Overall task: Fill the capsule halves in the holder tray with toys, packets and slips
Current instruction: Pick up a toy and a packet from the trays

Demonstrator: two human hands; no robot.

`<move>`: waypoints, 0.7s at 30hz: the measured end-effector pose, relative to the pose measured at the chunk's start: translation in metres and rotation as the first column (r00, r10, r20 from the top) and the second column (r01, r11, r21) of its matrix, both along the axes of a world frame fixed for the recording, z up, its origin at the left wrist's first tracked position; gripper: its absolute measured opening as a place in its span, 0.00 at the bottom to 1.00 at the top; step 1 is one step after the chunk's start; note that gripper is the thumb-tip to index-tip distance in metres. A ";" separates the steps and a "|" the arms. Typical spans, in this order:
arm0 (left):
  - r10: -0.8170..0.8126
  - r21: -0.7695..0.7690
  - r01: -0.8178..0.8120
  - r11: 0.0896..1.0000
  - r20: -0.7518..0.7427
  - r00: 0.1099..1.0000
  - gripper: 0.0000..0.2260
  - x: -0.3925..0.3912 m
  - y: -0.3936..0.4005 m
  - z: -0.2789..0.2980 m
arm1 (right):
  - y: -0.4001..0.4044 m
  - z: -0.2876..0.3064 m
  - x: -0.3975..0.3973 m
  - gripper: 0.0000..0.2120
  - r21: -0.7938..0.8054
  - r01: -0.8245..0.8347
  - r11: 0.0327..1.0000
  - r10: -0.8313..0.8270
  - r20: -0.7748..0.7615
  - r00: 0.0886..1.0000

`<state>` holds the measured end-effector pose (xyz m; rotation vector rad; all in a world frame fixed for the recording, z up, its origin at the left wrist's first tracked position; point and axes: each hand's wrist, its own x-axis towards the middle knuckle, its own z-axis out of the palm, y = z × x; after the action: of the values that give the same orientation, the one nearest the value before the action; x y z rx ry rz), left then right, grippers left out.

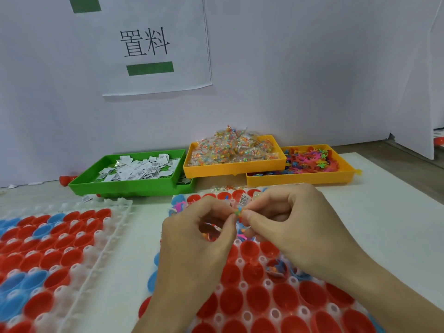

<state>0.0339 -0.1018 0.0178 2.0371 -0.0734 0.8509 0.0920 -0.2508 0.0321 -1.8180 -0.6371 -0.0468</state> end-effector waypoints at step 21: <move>-0.133 0.053 0.133 0.990 0.008 0.991 0.05 0.002 0.007 0.000 | 0.001 0.000 -0.001 0.01 0.116 -0.089 0.989 0.107 -0.159 0.981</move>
<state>0.0359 -0.0946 0.0181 2.0515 -0.2374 0.7840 0.0908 -0.2494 0.0321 -1.6635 -0.5940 0.1318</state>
